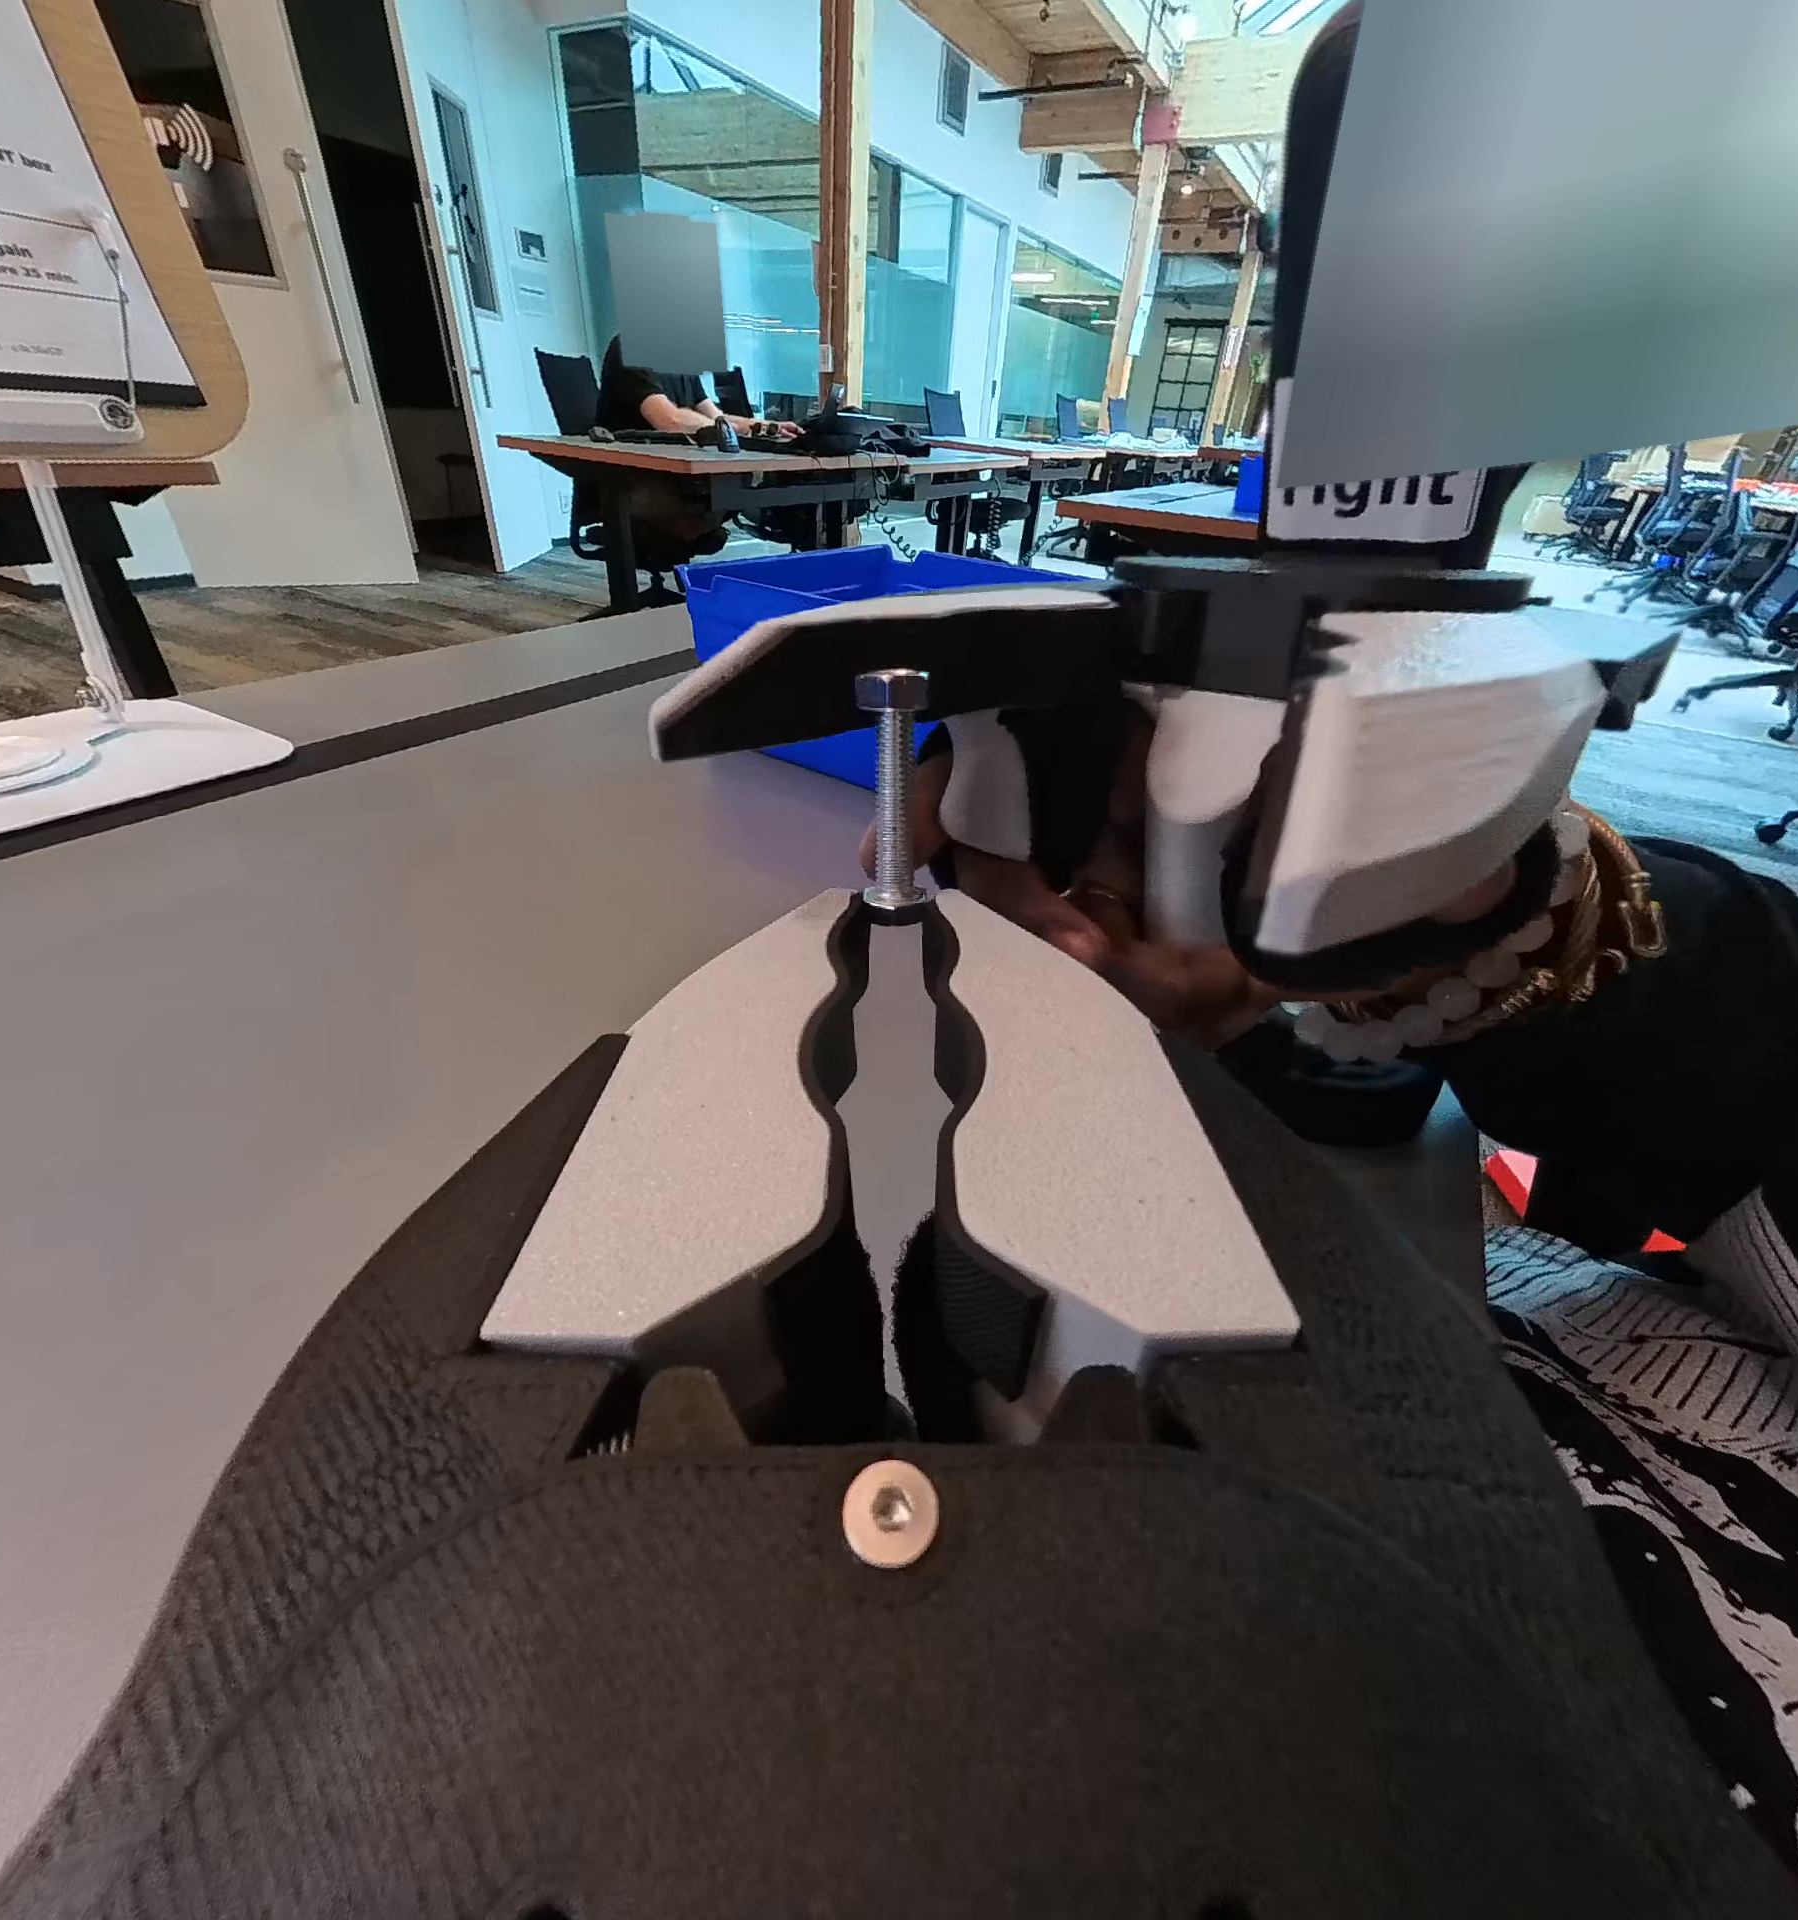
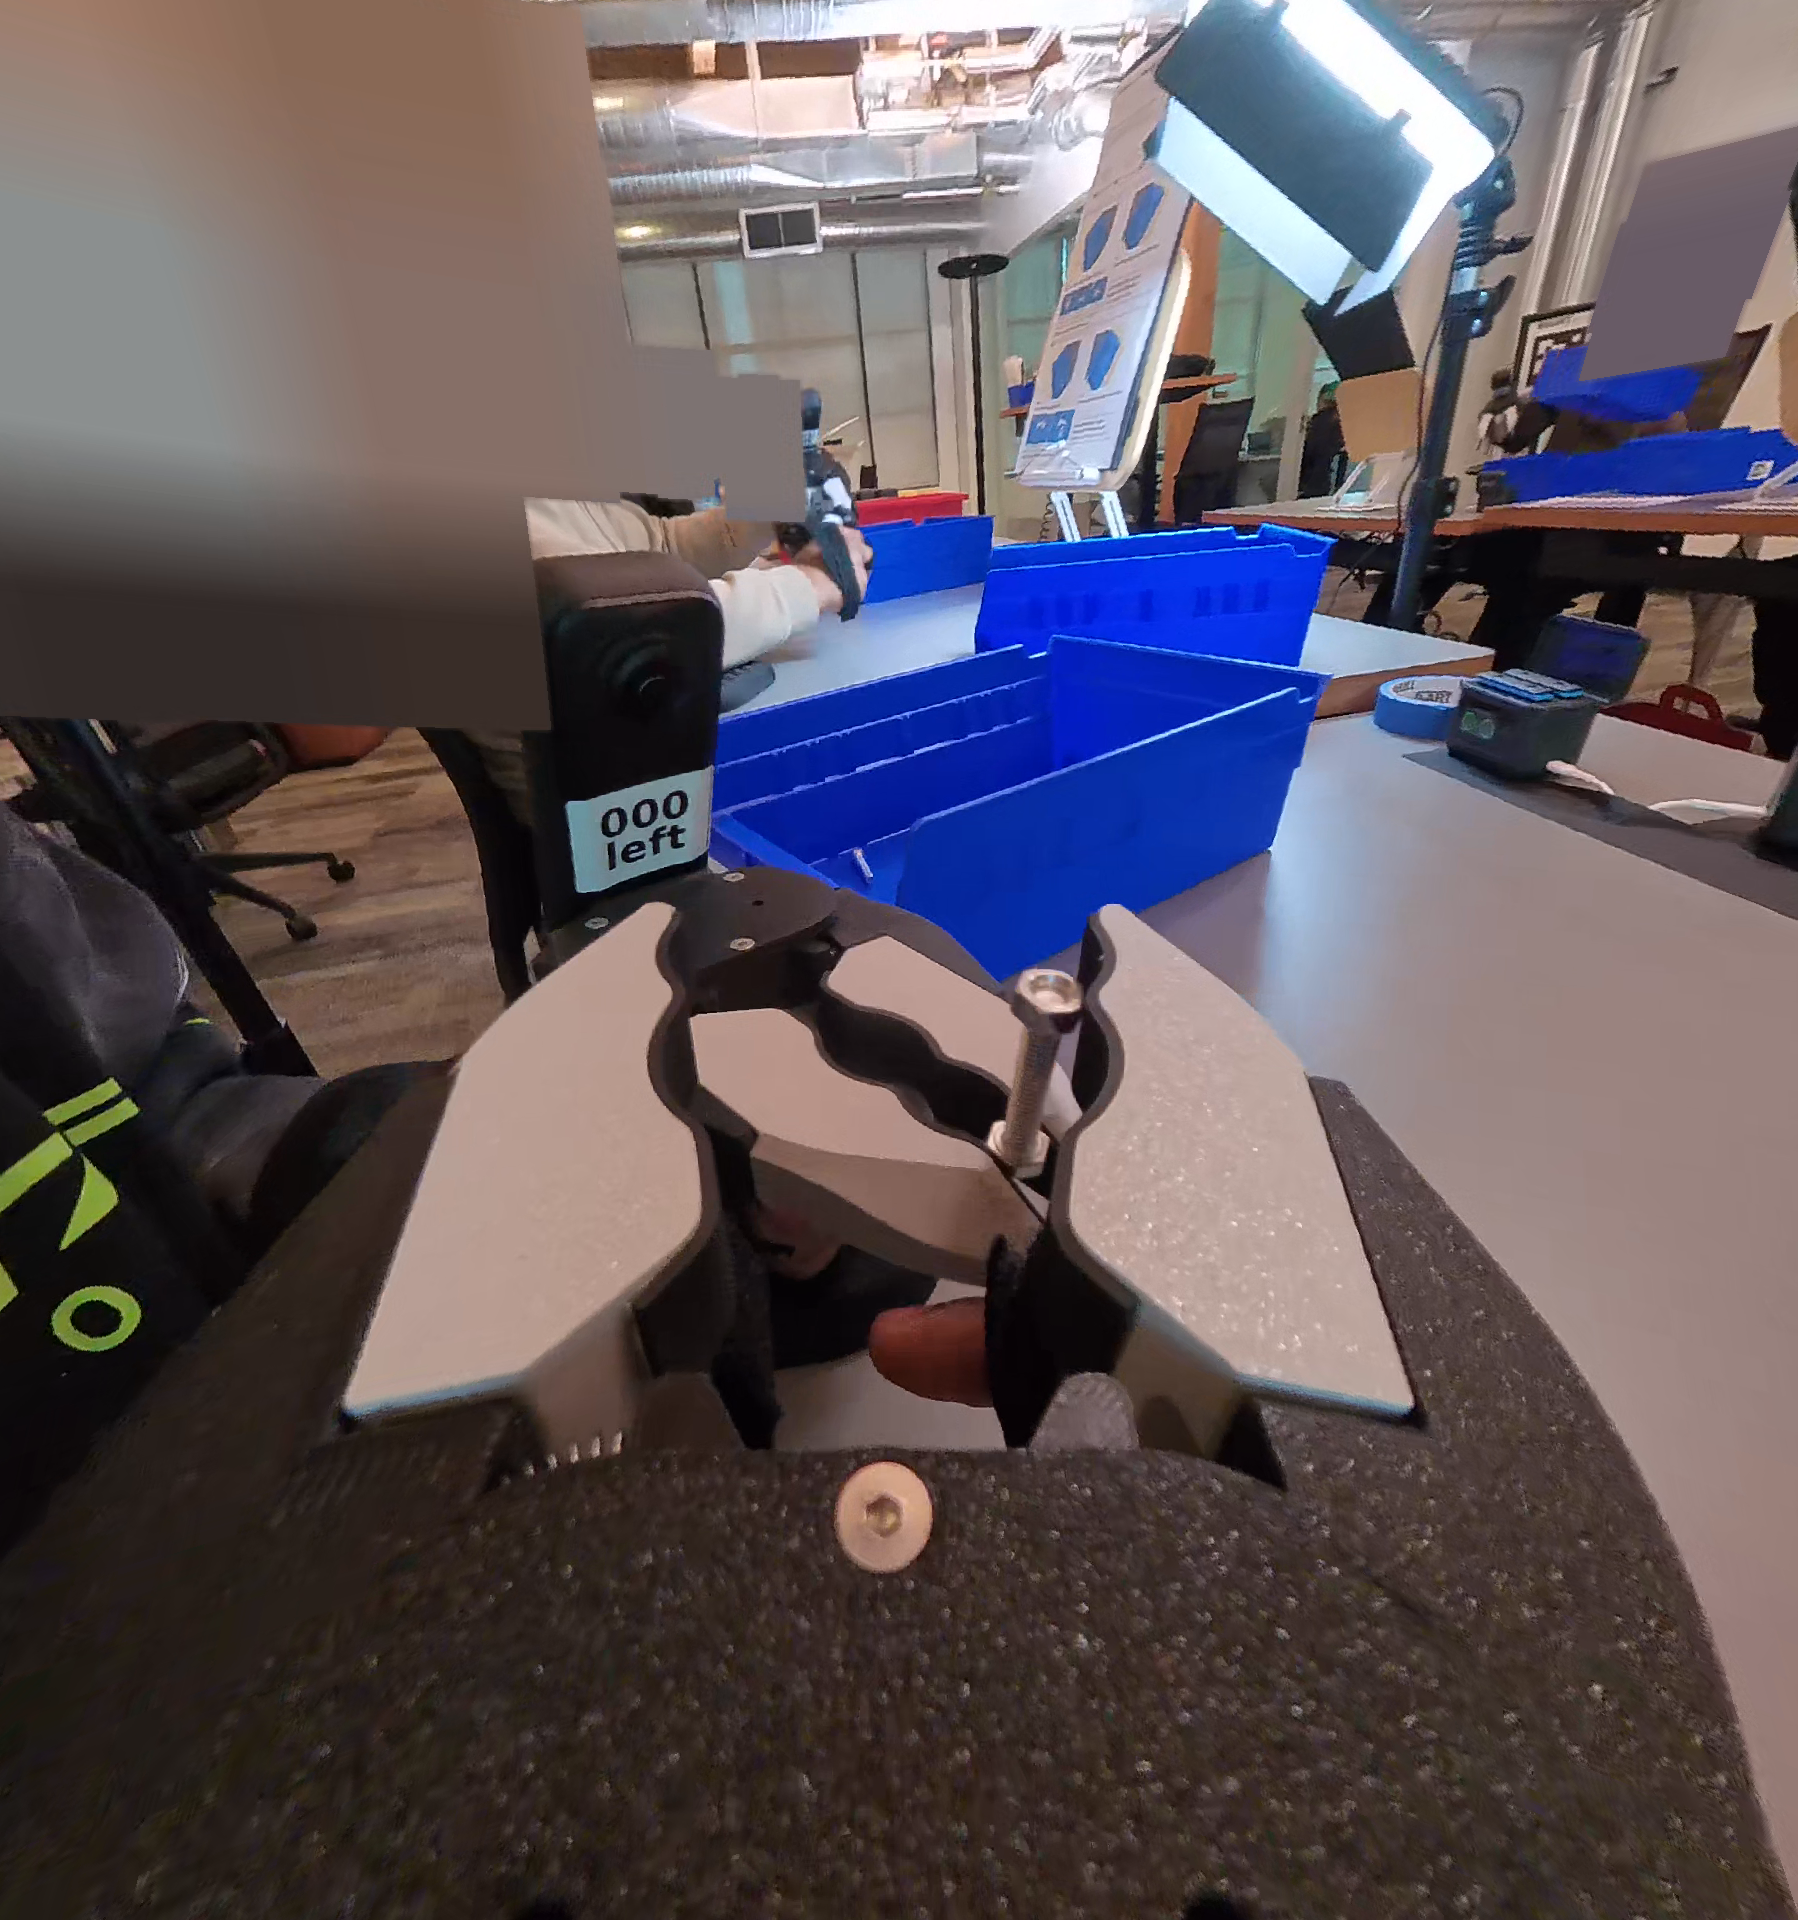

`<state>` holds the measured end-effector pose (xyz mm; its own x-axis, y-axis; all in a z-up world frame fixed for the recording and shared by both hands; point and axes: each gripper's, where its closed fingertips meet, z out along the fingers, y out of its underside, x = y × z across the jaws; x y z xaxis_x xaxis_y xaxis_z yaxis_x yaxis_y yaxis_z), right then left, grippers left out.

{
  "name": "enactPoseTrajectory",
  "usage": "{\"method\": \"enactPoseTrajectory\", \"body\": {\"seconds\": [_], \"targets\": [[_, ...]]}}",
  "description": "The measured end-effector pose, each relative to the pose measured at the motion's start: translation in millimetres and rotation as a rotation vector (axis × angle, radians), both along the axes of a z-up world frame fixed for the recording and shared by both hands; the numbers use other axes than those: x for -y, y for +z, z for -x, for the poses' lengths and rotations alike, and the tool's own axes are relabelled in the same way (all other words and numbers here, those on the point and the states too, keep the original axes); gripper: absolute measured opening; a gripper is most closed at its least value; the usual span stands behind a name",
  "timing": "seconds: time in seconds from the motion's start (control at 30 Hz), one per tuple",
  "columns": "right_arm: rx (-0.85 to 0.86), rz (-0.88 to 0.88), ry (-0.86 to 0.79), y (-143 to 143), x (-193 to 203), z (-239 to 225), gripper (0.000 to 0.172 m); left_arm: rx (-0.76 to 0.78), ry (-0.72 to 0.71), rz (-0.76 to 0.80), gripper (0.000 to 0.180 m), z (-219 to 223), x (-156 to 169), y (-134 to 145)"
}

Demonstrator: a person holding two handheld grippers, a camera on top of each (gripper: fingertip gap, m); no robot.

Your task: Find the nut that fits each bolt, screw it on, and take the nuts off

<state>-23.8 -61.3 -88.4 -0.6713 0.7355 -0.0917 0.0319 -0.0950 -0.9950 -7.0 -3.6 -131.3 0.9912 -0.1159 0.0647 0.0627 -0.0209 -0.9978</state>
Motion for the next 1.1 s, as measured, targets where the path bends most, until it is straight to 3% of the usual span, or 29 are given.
{"method": "enactPoseTrajectory", "body": {"seconds": [0.43, 0.53, 0.6, 0.67, 0.83, 1.1], "targets": [[-0.021, -0.011, -0.071, -0.4, -15.9, -20.9, 0.064, 0.025, 0.013, -0.009, 0.010, 4.0, 0.6, 1.1], [-0.039, -0.009, -0.035, 1.3, -15.0, -32.6, 0.043, 0.032, 0.012, -0.011, 0.010, 4.6, 0.7, 1.4], [-0.045, 0.011, -0.041, 2.3, -18.5, -35.2, 0.039, 0.032, 0.011, -0.013, 0.010, 4.5, 0.8, 1.5], [-0.045, 0.027, -0.081, 1.2, -26.1, -30.9, 0.040, 0.032, 0.008, -0.012, 0.010, 4.1, 0.7, 1.3], [-0.022, 0.100, -0.106, 2.9, -28.3, -11.6, 0.067, 0.022, -0.001, -0.007, 0.010, 2.1, 0.3, 0.6], [0.012, 0.055, -0.050, -0.7, -7.4, 4.6, 0.067, -0.018, -0.004, 0.020, 0.010, -1.7, -2.0, -3.4]]}}
